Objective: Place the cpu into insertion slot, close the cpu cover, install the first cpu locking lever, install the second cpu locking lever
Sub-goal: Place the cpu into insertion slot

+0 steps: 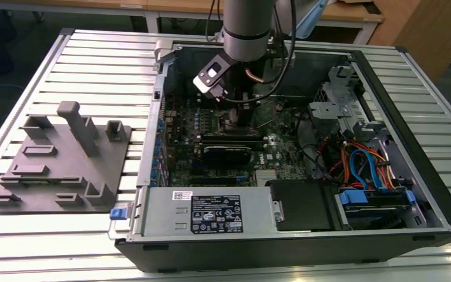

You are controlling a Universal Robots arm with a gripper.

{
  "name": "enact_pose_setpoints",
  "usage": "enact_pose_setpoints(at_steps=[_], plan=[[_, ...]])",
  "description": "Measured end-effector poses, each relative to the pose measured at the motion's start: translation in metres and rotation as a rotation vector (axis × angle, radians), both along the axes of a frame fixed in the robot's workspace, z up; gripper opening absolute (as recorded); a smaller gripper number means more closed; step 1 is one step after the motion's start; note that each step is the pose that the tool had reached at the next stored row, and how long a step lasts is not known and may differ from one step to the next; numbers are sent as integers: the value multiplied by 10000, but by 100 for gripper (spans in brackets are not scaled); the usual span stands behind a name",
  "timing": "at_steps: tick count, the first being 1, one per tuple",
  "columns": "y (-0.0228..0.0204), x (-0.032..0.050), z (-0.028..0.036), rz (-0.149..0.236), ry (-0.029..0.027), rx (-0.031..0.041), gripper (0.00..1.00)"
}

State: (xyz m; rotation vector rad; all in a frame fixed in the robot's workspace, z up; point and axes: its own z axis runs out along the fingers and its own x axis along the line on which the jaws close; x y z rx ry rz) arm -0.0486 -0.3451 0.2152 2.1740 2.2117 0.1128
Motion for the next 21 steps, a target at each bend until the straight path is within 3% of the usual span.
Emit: enact_pose_setpoints(at_steps=[10,21], plan=[[28,-22,-50,-27,-1,8,54],[33,-36,-147,-122,4,43,54]])
